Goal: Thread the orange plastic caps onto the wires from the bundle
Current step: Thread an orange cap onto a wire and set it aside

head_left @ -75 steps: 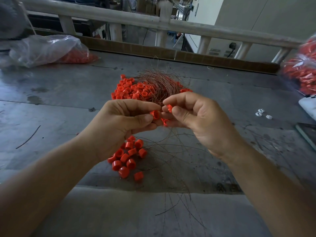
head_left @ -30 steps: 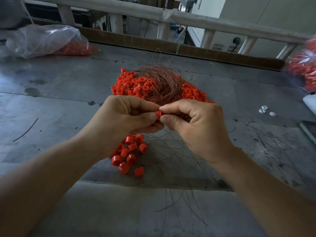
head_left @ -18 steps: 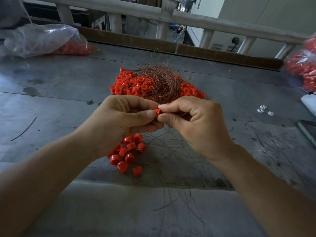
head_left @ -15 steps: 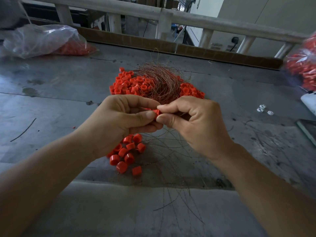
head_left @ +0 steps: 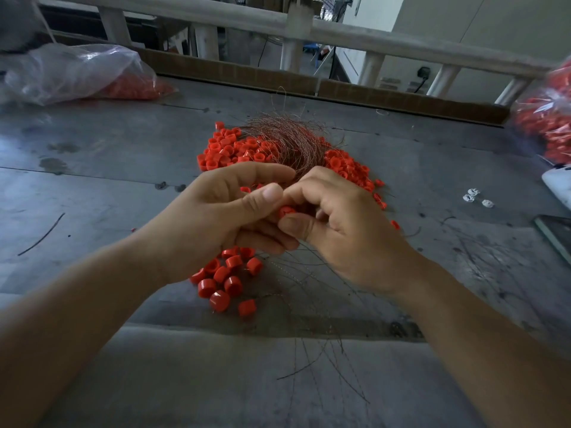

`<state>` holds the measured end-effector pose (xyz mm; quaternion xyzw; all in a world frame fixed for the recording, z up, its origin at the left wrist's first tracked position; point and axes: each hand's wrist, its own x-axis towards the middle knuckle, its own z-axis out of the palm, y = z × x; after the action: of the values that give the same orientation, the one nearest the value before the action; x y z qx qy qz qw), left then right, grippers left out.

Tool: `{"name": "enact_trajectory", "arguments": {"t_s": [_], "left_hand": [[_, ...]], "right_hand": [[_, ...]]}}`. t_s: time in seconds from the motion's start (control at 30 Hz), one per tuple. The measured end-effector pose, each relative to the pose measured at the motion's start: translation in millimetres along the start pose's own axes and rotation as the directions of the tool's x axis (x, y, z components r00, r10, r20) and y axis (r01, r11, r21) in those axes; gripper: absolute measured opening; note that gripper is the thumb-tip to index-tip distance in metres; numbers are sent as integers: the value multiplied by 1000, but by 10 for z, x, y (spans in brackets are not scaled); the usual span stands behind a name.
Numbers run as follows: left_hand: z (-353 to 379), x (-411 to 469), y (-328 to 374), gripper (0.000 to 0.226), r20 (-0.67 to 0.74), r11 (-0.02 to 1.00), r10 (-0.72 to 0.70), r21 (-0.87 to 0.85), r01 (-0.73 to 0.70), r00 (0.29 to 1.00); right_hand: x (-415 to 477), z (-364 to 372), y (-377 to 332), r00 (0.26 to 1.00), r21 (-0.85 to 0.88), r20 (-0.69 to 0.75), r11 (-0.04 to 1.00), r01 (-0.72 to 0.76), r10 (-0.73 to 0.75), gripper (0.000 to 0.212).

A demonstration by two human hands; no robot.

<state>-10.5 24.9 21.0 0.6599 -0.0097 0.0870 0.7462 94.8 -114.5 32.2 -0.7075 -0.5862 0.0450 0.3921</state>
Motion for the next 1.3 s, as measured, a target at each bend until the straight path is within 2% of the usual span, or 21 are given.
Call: {"name": "enact_trajectory", "arguments": {"t_s": [0.1,0.2,0.5,0.67,0.8,0.93,1.0,1.1,1.3], "left_hand": [[80,-17,-13,59,-27,963,92,257,-82,995],[114,-17,-31,57,-35,943,119,316,-102,992],[176,-68,-36,68,-44,965,153,221,-140,987],[145,-55,0,71,-44,982,122,149,-114,992],[125,-28,14,50,-95,994,72,88,-64,993],[73,-23,86,59,-118,995,99,-6,-100,988],[53,-20,117,57,-144,991,121,-39,-128,982],[46,-13,138,55,-131,983,137,-105,-151,982],[-3,-8,141,44,-142,978,131,-145,-151,981]], "right_hand": [[-16,22,-5,1000,-54,11,999,2,-1,6],[-34,43,-13,999,-106,29,994,23,-20,7],[-49,30,-83,998,-120,-22,991,52,-55,7],[-37,26,-53,999,-49,-40,999,17,-19,5],[-47,43,-58,995,18,-91,999,32,-30,15],[-27,-8,-33,996,122,-72,992,-37,46,39],[-21,-28,-19,996,178,-58,982,-58,69,28],[-20,-41,15,994,171,-82,984,-52,66,12],[-12,-77,-20,989,183,-142,983,-2,28,10]]}}
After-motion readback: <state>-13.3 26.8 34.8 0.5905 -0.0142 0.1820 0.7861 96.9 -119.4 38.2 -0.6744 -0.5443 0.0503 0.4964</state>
